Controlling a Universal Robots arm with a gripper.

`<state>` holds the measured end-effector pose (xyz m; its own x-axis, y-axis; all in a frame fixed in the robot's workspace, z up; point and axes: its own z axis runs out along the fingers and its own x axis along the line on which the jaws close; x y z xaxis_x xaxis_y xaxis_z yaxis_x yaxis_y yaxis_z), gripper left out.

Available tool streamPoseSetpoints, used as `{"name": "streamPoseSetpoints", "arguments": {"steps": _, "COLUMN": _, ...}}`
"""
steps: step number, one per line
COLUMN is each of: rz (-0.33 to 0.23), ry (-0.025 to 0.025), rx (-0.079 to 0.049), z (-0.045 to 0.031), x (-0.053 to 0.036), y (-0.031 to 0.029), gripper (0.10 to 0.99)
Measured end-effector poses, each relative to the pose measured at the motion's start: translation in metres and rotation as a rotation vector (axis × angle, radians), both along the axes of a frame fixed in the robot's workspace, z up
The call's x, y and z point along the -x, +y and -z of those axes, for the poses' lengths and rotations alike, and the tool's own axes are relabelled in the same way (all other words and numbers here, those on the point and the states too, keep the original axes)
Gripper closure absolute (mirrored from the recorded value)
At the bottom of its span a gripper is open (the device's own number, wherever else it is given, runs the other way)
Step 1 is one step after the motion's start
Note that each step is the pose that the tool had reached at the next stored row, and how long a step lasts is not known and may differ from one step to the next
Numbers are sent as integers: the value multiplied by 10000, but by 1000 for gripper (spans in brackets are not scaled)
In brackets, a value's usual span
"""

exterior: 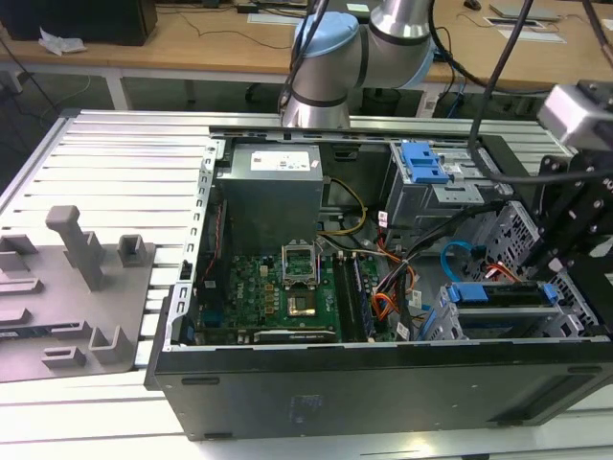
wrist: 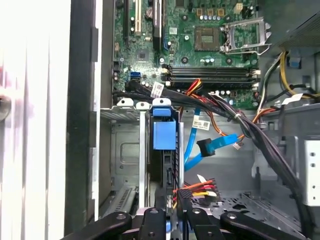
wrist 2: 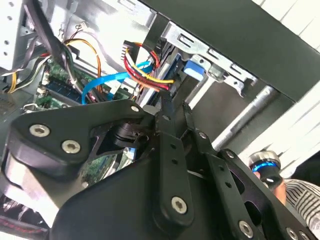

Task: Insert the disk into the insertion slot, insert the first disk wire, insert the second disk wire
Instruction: 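Insert the first disk wire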

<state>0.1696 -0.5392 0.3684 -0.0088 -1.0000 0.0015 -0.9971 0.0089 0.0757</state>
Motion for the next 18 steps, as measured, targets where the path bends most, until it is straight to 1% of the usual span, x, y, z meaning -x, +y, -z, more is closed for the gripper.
{"name": "streamPoseSetpoints", "arguments": {"steps": 2, "rz": 0, "ry": 0, "rx": 0, "z": -34, "x": 0, "y": 0, "gripper": 847}}
{"name": "streamPoseSetpoints", "arguments": {"steps": 10, "rz": -1, "ry": 0, "rx": -1, "z": -38, "x": 0, "y": 0, "gripper": 847}}
{"name": "streamPoseSetpoints", "arguments": {"steps": 11, "rz": 0, "ry": 0, "rx": -1, "z": -39, "x": 0, "y": 0, "gripper": 925}}
{"name": "streamPoseSetpoints", "arguments": {"steps": 12, "rz": 0, "ry": 0, "rx": 0, "z": -39, "x": 0, "y": 0, "gripper": 925}}
{"name": "streamPoseSetpoints", "arguments": {"steps": 13, "rz": 0, "ry": 0, "rx": -1, "z": -40, "x": 0, "y": 0, "gripper": 980}}
{"name": "streamPoseSetpoints", "arguments": {"steps": 18, "rz": 0, "ry": 0, "rx": 1, "z": -40, "x": 6, "y": 0, "gripper": 980}}
